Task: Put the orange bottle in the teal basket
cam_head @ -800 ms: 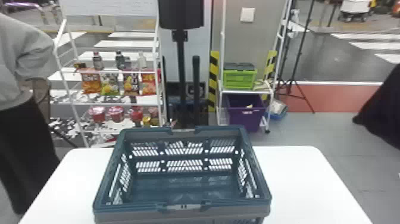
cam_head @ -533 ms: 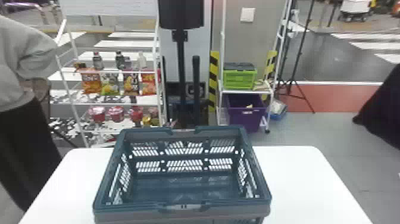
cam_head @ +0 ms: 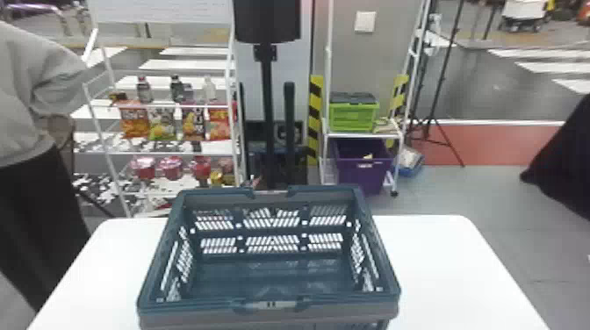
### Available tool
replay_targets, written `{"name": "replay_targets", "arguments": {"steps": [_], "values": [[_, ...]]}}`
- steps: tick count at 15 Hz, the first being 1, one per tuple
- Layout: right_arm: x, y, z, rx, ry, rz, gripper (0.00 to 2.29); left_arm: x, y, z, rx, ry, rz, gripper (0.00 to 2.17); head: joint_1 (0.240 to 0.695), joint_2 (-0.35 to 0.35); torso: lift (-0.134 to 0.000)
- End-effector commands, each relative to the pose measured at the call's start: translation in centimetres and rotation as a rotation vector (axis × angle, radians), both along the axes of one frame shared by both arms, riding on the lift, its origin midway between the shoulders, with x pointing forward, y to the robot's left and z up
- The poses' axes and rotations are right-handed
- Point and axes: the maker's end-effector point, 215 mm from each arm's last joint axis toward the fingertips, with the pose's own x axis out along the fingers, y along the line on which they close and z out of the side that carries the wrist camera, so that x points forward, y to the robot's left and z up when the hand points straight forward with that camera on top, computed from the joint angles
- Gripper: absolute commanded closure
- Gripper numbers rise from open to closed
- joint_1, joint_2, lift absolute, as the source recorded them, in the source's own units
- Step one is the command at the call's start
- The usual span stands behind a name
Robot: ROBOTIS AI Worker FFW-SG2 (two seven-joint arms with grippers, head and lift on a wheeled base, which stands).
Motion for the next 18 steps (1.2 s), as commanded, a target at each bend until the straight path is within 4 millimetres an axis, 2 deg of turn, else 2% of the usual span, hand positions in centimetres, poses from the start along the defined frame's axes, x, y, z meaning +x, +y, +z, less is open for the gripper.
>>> {"name": "replay_targets", "arguments": {"steps": [1,4,7,11,12,15,17,18], "values": [[0.0,0.0,0.1,0.0,-0.001,0.0,0.13,0.1,0.0,0.1,-0.002,-0.001,0.002,0.63,0.499,0.0,0.0],[-0.1,0.0,0.1,0.001,-0.001,0.0,0.13,0.2,0.2,0.9,0.001,-0.012,0.004,0.63,0.499,0.0,0.0],[-0.1,0.0,0.1,0.001,0.001,0.0,0.13,1.0,1.5,3.8,0.028,-0.053,0.012,0.63,0.499,0.0,0.0],[-0.1,-0.1,-0.2,-0.007,0.008,0.0,0.13,3.4,4.2,7.4,0.089,-0.055,-0.005,0.63,0.499,0.0,0.0],[-0.1,0.0,-0.2,-0.009,0.009,0.002,0.13,4.5,5.0,8.0,0.11,-0.043,-0.008,0.63,0.499,0.0,0.0],[-0.2,-0.3,-0.3,-0.011,0.011,-0.003,0.13,8.7,6.1,7.5,0.132,0.066,-0.063,0.62,0.499,0.0,0.0],[-0.3,-0.3,-0.5,-0.015,0.018,-0.006,0.13,12.0,5.9,7.0,0.16,0.149,-0.134,0.62,0.499,0.0,0.0],[-0.3,-0.3,-0.6,-0.014,0.021,-0.008,0.13,13.8,5.4,7.5,0.172,0.163,-0.175,0.62,0.499,0.0,0.0]]}}
